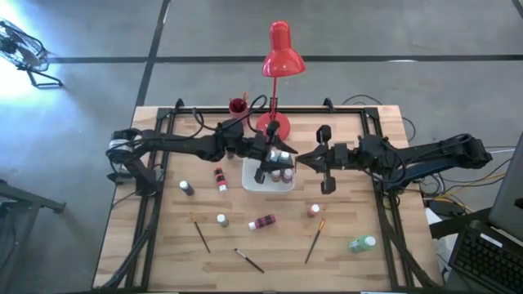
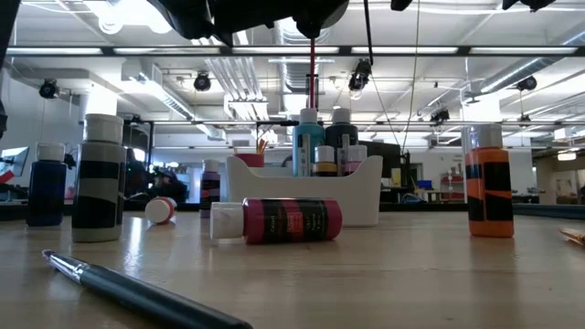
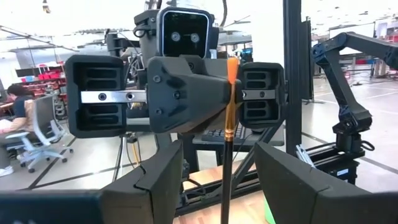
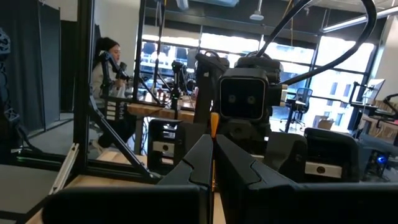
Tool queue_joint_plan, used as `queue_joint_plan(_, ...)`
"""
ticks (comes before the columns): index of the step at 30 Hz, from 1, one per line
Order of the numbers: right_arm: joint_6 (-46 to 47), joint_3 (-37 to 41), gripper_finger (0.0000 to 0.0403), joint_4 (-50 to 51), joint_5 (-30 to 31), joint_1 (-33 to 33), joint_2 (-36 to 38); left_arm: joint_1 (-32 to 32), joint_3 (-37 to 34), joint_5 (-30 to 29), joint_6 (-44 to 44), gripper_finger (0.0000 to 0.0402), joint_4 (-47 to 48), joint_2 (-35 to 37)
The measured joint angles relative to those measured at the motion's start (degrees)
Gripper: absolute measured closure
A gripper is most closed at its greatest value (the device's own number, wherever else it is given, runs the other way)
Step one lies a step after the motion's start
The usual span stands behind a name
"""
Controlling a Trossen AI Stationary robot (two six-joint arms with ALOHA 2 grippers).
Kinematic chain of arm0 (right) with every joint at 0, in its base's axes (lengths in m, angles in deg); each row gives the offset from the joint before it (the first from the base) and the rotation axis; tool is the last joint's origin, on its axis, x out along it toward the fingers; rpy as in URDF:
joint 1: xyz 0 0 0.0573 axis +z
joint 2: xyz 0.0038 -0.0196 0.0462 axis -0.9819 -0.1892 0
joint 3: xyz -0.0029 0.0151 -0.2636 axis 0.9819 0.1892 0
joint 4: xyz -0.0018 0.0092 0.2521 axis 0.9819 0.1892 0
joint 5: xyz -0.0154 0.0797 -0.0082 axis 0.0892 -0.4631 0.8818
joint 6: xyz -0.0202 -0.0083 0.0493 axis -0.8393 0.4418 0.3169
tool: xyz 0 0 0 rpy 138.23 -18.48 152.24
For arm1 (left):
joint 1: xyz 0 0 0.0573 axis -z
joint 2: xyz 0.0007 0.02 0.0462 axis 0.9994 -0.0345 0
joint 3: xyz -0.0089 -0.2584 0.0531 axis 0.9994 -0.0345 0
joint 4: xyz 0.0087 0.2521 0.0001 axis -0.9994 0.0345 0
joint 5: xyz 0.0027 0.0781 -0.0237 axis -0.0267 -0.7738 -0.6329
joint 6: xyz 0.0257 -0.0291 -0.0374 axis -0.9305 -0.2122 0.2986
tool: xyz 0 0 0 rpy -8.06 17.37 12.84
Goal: Pick & Place Paint Supplies
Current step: Put the gold paint brush into the red cup
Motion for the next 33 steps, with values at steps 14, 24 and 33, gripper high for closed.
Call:
queue_joint_plan(14, -0.84, 0.00, 0.0394, -0.37, 0.36, -0.02, -0.02, 0.65, 0.86, -0.02, -0.40, 0.0213, -0.21, 0.00)
queue_joint_plan(24, -1.27, 0.00, 0.0394, -0.51, 0.46, -0.09, -0.02, 0.73, 1.22, -0.06, -1.16, 0.0262, 0.85, -0.02)
queue_joint_plan(33, -1.27, 0.00, 0.0394, -0.61, 0.46, -0.09, -0.02, 0.73, 1.22, -0.19, -1.16, 0.0264, 0.90, -0.02)
